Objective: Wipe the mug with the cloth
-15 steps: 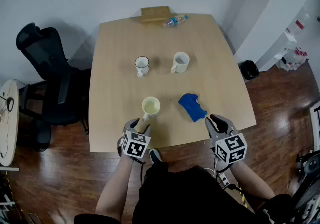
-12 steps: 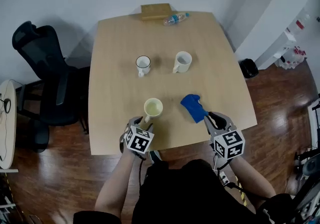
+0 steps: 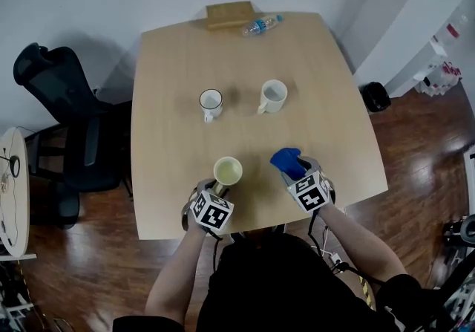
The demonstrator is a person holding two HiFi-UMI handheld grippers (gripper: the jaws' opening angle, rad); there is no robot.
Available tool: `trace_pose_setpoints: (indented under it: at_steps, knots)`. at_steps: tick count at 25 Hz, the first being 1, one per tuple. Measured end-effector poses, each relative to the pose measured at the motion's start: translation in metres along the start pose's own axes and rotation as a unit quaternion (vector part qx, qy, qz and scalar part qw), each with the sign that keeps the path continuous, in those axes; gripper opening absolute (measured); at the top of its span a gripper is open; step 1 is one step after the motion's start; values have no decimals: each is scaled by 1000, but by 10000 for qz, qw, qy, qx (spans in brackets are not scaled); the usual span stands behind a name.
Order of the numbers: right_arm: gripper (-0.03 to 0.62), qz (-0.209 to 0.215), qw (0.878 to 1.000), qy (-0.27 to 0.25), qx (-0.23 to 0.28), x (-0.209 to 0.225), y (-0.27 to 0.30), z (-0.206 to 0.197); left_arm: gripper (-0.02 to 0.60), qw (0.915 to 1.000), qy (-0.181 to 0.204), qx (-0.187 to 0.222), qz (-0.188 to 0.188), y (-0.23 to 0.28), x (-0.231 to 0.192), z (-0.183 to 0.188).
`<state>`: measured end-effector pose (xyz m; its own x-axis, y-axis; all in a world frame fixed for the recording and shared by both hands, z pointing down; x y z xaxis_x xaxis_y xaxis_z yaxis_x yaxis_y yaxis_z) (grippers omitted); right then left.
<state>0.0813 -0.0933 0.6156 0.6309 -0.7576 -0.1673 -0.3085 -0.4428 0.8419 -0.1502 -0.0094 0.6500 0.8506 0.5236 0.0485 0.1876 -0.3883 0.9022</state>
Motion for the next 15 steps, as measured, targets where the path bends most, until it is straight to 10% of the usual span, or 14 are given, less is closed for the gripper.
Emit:
trace_pose_setpoints:
  at_steps: [15]
  knots:
    - [117, 377, 9989, 84, -247, 3, 37, -12, 61, 9999, -3, 42, 153, 8, -1, 3]
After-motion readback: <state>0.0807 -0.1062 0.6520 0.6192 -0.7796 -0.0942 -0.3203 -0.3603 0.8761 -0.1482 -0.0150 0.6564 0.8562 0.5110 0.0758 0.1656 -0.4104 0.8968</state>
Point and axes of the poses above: the fingertips, and each gripper's own axes: y forward along the fingers, x to its right, z out of its top, the point moved 6 cm from there along -y, backward along the fingers, and after that the axes turned 6 degrees about -x, right-handed, at the moved point
